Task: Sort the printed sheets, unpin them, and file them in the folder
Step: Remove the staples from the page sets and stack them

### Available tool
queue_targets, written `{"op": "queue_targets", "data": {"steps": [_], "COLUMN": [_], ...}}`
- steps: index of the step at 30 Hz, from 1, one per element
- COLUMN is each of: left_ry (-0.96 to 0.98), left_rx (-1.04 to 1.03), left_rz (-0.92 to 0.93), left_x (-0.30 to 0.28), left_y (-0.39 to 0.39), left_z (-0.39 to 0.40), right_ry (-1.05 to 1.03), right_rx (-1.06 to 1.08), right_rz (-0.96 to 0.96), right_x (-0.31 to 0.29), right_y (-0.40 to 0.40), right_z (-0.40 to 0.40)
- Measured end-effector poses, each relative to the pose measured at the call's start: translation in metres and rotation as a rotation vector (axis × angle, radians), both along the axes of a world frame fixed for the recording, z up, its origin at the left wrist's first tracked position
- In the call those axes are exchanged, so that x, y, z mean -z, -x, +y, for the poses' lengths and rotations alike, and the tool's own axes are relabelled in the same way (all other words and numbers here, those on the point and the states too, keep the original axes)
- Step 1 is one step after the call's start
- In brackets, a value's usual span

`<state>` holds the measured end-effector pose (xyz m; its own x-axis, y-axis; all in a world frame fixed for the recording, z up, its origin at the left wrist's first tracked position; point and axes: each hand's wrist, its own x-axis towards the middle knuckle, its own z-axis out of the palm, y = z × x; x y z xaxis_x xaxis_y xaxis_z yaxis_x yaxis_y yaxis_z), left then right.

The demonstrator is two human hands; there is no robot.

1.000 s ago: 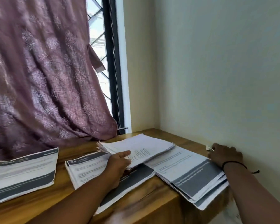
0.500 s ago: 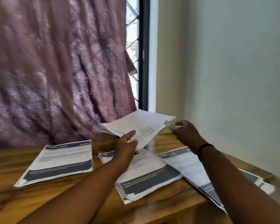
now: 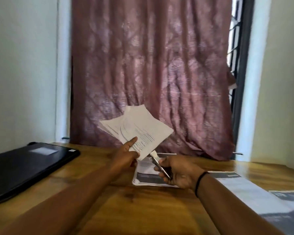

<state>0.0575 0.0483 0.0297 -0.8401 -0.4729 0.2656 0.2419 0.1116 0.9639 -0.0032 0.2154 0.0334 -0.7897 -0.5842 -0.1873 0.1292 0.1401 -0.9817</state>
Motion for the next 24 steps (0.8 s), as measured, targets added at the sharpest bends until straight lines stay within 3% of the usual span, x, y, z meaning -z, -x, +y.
{"op": "queue_targets", "data": {"steps": [9,13,18,24], "left_ry": [-0.235,-0.128,0.074,0.177], "left_rx": [0.03,0.102,0.077,0.153], "left_rz": [0.093,0.108,0.069,0.073], "left_x": [0.016,0.019,0.036,0.042], "left_y": [-0.003,-0.001,-0.001,-0.004], "left_z": [-0.067,-0.065,-0.063,-0.051], "right_ry": [0.264,0.419,0.447,0.469], "right_rx": [-0.123,-0.183,-0.154,-0.12], "right_rz": [-0.216,-0.247,-0.239,-0.223], "right_x": [0.042,0.042,0.046,0.04], "right_y": [-0.014,-0.012,-0.007,-0.012], "right_z": [-0.078,-0.079,-0.071,-0.068]}}
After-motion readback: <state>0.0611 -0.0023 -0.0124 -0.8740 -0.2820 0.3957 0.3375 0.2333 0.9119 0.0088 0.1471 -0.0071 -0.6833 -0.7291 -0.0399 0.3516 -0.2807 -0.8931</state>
